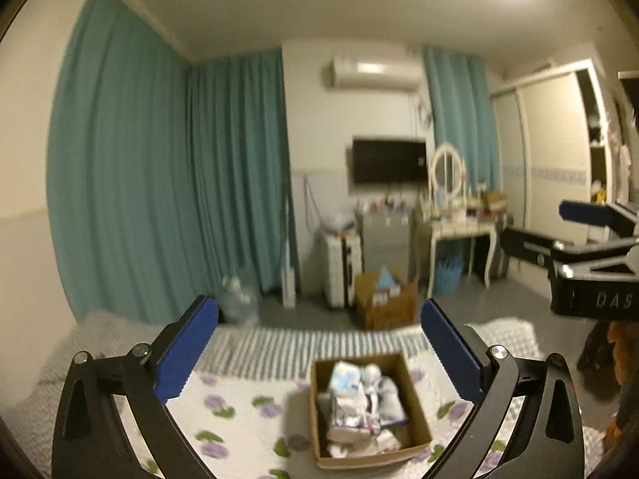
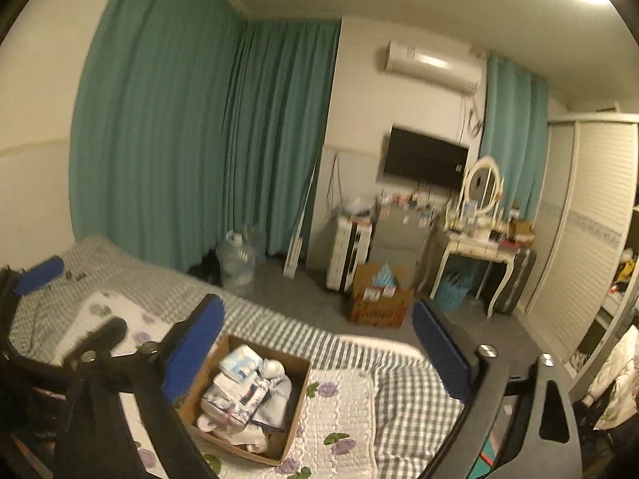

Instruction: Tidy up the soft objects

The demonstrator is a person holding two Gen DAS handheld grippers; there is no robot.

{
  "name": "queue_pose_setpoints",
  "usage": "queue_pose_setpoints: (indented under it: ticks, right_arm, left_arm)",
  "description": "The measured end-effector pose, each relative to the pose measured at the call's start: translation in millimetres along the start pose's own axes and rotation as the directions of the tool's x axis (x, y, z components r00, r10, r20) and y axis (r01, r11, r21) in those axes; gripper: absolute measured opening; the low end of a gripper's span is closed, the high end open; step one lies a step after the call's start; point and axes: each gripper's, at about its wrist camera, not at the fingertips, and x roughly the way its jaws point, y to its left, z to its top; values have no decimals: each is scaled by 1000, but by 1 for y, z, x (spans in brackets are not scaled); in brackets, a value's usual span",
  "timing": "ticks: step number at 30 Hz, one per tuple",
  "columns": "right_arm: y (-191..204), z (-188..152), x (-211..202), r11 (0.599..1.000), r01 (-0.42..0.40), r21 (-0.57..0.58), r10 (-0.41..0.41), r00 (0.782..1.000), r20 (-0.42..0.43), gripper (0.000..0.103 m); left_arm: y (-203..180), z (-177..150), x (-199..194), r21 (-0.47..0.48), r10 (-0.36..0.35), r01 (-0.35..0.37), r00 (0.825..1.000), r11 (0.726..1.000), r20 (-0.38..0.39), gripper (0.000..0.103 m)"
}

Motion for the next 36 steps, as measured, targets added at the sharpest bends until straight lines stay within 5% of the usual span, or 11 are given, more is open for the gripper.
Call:
queue_pose_setpoints:
  ticks: [7, 10, 13, 19, 28, 36]
  right_arm:
    - [9, -4, -88, 1000, -14, 26, 11, 994, 106, 103]
    - [16, -22, -104, 999, -11, 38, 6, 991, 131, 103]
    - [18, -53, -110, 997, 0, 82, -12, 989, 150, 103]
    - [28, -108, -87, 993, 8, 117, -22, 993, 118, 103]
    - [34, -185, -24, 994, 42, 98, -41, 999, -12, 103]
    - [36, -206, 5, 995, 23, 99, -17, 998, -60, 103]
  left_arm:
    - [10, -4, -67, -9, 4, -3, 997, 1000, 78, 103]
    - [15, -24, -75, -46, 80, -76, 993, 996, 86, 103]
    - [25, -48, -74, -119, 75, -67, 995, 991, 69, 103]
    - [19, -93, -56, -64, 150, -148, 988, 987, 35, 103]
    - [18, -178, -8, -36, 140, -144, 986, 989, -90, 103]
    - [14, -189, 5, -18, 148, -152, 979, 988, -139, 103]
